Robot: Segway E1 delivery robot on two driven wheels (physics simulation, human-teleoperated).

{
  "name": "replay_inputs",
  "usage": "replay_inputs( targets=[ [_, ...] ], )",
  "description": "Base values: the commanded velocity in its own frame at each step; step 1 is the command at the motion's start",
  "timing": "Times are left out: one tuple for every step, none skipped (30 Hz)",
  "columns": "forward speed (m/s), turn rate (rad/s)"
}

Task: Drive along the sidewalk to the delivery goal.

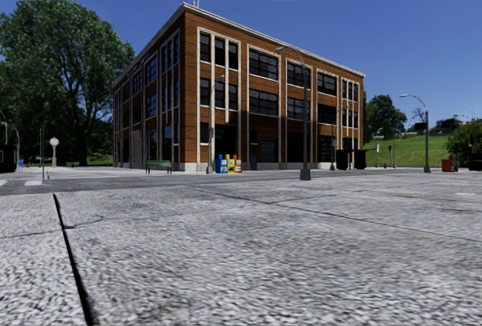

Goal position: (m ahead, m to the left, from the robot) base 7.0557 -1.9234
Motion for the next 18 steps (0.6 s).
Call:
replay_inputs(
  targets=[
    [2.00,-0.56],
    [2.00,-0.56],
    [2.00,-0.56],
    [2.00,-0.56],
    [2.00,-0.56],
    [2.00,-0.56],
    [2.00,-0.56],
    [2.00,-0.56],
    [2.00,-0.56],
    [2.00,-0.56],
    [2.00,-0.56],
    [2.00,-0.56],
    [2.00,-0.56],
    [2.00,-0.56],
    [2.00,-0.56],
    [2.00,-0.55],
    [2.00,-0.55],
    [2.00,-0.33]
  ],
)
